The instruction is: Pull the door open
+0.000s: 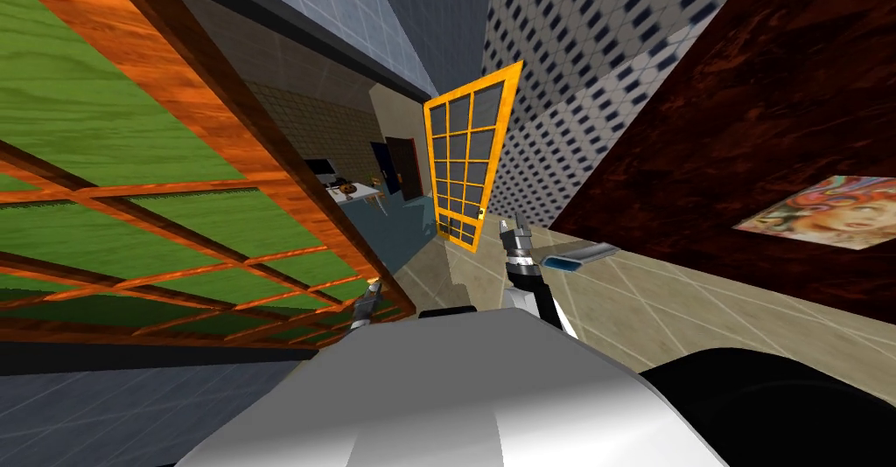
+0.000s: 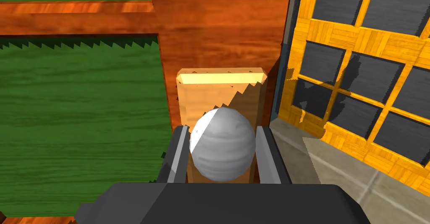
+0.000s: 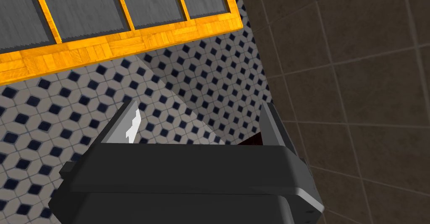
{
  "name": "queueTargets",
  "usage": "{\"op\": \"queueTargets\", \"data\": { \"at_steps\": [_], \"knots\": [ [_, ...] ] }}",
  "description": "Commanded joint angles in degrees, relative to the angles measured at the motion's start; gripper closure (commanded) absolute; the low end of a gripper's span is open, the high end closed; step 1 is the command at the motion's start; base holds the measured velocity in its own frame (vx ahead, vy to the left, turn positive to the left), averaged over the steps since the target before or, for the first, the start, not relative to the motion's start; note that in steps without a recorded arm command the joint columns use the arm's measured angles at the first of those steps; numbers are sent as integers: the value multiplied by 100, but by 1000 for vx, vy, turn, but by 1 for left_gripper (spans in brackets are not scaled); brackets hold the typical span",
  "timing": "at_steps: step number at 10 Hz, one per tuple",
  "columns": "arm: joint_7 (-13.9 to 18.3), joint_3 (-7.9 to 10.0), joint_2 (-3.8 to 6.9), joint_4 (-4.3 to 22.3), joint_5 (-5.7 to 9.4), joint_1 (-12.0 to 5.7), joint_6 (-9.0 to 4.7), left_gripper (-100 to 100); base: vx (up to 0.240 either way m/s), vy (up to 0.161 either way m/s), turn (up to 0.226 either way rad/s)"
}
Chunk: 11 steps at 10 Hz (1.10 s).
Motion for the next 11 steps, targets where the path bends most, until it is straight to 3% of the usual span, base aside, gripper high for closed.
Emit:
{"op": "queueTargets", "data": {
  "at_steps": [1,6,7,8,11],
  "knots": [
    [92,-66,73,20,-44,34,-122,100,-252,28,-176],
    [398,-320,322,92,-201,182,-484,100,-220,32,-123],
    [429,-345,347,99,-217,197,-520,100,-202,16,-66],
    [398,-331,324,95,-207,190,-468,100,-92,10,-9],
    [535,-429,401,216,-277,232,-659,100,-165,27,-117]
  ]
}}
